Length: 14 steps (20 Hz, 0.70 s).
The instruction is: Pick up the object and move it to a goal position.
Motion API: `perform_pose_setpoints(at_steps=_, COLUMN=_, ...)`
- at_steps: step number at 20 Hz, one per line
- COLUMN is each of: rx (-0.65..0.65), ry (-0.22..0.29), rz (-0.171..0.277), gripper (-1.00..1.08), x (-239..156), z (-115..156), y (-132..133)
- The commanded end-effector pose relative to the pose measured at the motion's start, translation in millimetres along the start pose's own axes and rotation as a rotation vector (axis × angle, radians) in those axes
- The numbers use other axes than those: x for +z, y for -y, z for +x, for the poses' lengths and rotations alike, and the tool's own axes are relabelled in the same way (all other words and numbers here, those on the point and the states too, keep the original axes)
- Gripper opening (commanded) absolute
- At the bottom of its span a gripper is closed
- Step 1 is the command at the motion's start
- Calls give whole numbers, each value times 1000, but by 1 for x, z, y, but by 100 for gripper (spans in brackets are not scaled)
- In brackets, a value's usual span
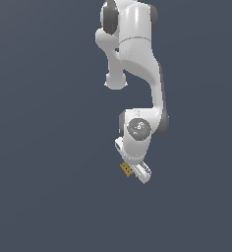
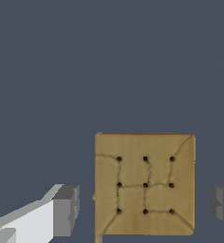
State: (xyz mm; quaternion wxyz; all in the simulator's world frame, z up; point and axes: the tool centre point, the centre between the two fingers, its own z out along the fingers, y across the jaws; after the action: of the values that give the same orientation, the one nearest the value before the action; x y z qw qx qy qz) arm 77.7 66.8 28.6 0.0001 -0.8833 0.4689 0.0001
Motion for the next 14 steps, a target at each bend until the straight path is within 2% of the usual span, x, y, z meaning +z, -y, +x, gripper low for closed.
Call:
perform_pose_setpoints(at_steps=1, rx=1, ry=0, rz=0, gripper=100, x=12, z=0, y=0)
perform_pose_setpoints(at_steps=7, rx=2, ry=0, rz=0, gripper=100, x=18, z=1, y=1)
perform_pose_setpoints(at_steps=8, rx=2, ry=0, rz=0, gripper=-100, x=18, z=1, y=1)
perform_pose_setpoints(at_steps=14, rx=2, ry=0, rz=0, gripper=-100, x=18, z=1, y=1)
